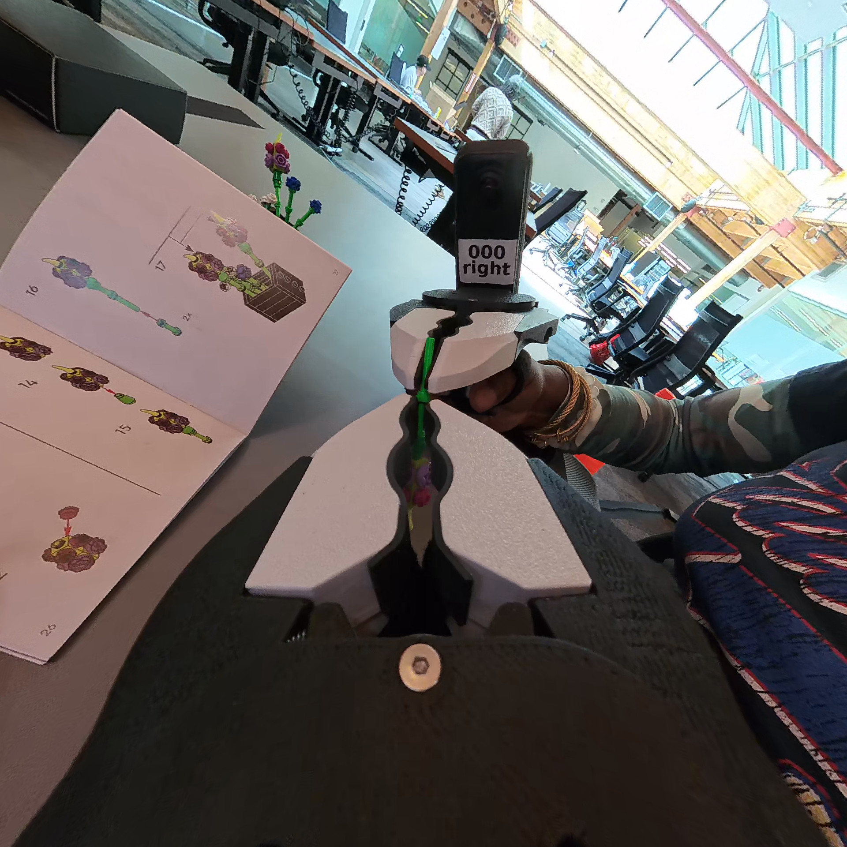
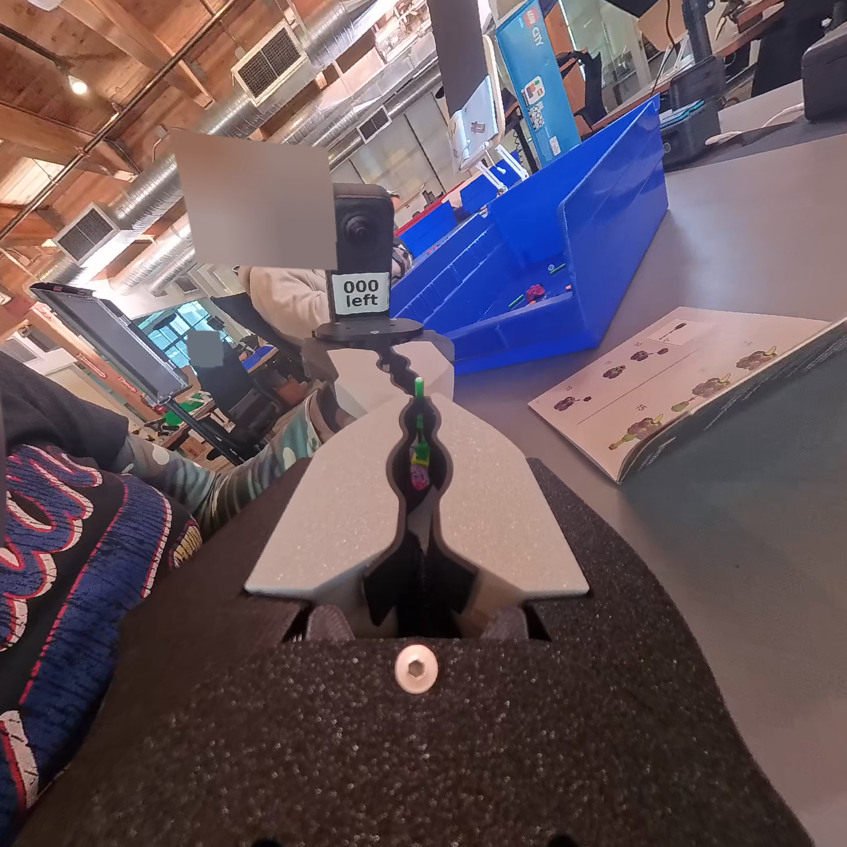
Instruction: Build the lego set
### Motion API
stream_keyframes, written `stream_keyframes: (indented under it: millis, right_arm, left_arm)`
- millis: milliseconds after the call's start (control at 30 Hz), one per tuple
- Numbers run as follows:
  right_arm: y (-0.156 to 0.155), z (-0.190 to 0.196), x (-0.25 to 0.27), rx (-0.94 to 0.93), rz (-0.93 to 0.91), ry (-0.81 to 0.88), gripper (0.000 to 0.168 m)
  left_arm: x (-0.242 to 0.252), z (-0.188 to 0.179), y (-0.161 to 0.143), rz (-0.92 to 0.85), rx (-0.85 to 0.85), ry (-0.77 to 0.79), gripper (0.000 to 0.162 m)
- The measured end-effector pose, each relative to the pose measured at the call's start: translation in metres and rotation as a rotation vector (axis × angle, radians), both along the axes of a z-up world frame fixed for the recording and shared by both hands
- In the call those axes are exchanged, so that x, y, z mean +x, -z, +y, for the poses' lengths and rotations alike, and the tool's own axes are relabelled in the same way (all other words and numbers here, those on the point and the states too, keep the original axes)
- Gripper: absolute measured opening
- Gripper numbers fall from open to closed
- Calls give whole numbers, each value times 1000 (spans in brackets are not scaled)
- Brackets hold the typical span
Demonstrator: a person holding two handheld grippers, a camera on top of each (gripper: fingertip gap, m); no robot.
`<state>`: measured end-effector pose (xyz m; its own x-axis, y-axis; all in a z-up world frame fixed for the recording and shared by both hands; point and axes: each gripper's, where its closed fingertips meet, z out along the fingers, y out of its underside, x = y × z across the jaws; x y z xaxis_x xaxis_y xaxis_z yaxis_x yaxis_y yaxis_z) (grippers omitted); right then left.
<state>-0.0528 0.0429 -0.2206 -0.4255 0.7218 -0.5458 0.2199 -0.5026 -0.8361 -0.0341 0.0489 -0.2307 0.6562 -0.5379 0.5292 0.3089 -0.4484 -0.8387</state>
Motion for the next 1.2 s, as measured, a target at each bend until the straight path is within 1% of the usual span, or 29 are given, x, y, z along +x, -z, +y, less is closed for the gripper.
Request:
stream_keyframes:
  millis: [433, 600, 767, 833, 867, 900, 967, 1033, 1100, 1200]
  right_arm:
    - [1, 1, -1, 13, -4, 11, 4]
    - [-7, 0, 1, -45, 48, 13, 4]
    - [-8, 0, 1, -38, 56, 12, 3]
    - [-13, -1, 2, -27, 93, 7, 3]
    - [-18, -1, 3, -20, 124, -1, 8]
    - [-24, 1, 4, -27, 155, 13, 17]
    - [-34, 10, 7, -62, 207, 62, 29]
    - [-36, 16, 9, -105, 221, 77, 30]
    - [-32, 16, 7, -122, 196, 62, 28]
    - [-27, 6, 4, -74, 168, 28, 23]
  left_arm:
    - [0, 1, 0, 3, 1, -3, 0]
    - [3, -1, -5, -19, 23, 28, 1]
    - [3, -2, -6, -11, 36, 28, 2]
    - [3, -3, -8, -20, 51, 34, 2]
    - [3, -4, -11, -31, 66, 36, 2]
    - [1, -4, -14, -47, 78, 29, 2]
    - [-3, -6, -19, -89, 104, 19, 2]
    - [-6, -7, -23, -116, 119, 15, 2]
    - [-6, -7, -23, -119, 116, 18, 2]
    - [-4, -7, -22, -106, 116, 24, 2]
